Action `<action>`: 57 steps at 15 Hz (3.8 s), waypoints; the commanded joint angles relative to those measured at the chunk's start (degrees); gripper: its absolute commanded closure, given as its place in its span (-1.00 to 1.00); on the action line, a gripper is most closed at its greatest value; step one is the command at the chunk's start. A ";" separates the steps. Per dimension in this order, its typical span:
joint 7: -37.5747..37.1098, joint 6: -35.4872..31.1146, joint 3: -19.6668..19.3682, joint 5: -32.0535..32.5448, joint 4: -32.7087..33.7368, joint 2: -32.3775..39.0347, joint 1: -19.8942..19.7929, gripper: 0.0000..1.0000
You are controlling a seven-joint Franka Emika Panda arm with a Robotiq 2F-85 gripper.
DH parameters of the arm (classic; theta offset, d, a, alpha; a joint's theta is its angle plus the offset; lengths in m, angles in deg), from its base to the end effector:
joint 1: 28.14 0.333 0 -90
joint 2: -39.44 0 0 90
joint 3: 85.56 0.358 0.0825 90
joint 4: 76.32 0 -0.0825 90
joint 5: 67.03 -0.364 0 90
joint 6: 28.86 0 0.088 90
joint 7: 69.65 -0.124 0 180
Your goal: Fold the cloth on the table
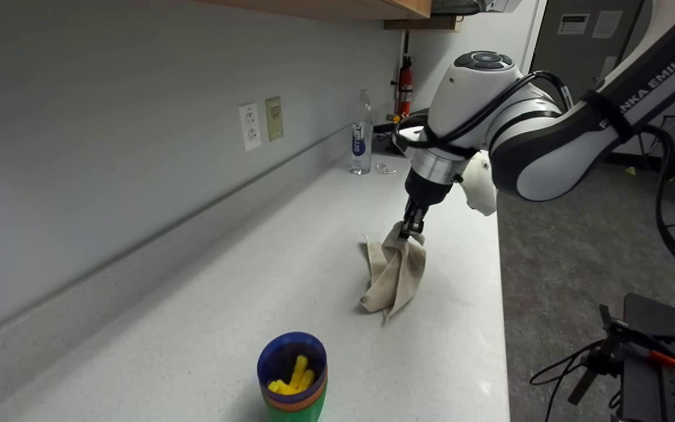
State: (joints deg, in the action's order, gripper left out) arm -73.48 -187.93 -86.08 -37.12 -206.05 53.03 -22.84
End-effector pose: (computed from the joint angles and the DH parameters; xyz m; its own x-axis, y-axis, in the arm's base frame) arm 0.5587 0.0658 0.3204 0.8503 0.4800 0.2157 0.4150 -0.8637 0.2859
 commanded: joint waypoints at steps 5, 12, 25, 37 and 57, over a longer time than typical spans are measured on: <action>-2.65 -1.81 -0.96 2.16 2.10 2.28 0.84 -0.06; -2.68 -5.78 -1.34 3.69 2.50 3.21 0.74 -1.00; 5.85 2.80 3.70 -15.36 1.94 3.16 -0.53 -1.00; 5.24 2.80 2.80 -15.47 1.49 3.23 0.42 -1.00; 13.66 4.00 5.24 -19.44 -5.03 -8.37 -0.45 -1.00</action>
State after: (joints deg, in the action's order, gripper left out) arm -59.90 -184.06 -80.89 -56.50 -211.16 44.66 -23.22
